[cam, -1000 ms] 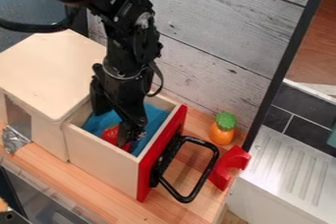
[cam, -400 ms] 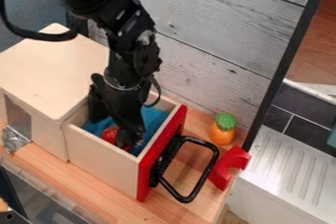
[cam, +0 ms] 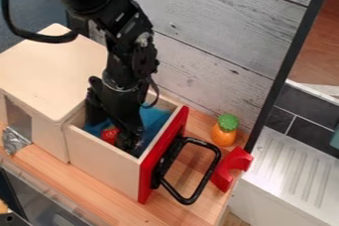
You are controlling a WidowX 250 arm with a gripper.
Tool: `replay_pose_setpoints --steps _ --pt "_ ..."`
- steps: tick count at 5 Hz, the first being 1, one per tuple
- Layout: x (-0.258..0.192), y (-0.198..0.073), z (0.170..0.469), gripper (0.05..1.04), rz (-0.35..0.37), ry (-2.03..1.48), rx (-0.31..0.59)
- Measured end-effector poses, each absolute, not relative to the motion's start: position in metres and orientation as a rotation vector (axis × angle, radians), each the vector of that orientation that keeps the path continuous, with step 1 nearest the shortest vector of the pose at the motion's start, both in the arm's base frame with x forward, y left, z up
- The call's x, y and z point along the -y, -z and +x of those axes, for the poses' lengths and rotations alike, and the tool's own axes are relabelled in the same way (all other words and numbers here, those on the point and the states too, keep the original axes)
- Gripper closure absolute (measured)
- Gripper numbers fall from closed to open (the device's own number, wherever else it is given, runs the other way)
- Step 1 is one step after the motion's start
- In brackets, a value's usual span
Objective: Take the red thing out of the drawer and put on the upper left side of the drawer
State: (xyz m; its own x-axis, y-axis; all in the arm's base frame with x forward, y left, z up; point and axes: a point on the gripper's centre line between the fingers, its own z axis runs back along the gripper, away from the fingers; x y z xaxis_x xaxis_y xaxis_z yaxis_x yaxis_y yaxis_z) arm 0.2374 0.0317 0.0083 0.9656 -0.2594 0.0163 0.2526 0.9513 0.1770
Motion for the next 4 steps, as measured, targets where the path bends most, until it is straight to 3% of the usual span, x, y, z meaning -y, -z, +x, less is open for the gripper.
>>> replay_pose_setpoints --steps 1,3,4 --pt "-0.034 -0.008 0.24 0.391 0.183 0.245 0.056" --pt "-0.031 -0.021 0.239 0.559 0.178 0.248 0.089" --pt "-0.023 -0.038 0.24 0.595 0.163 0.262 0.131"
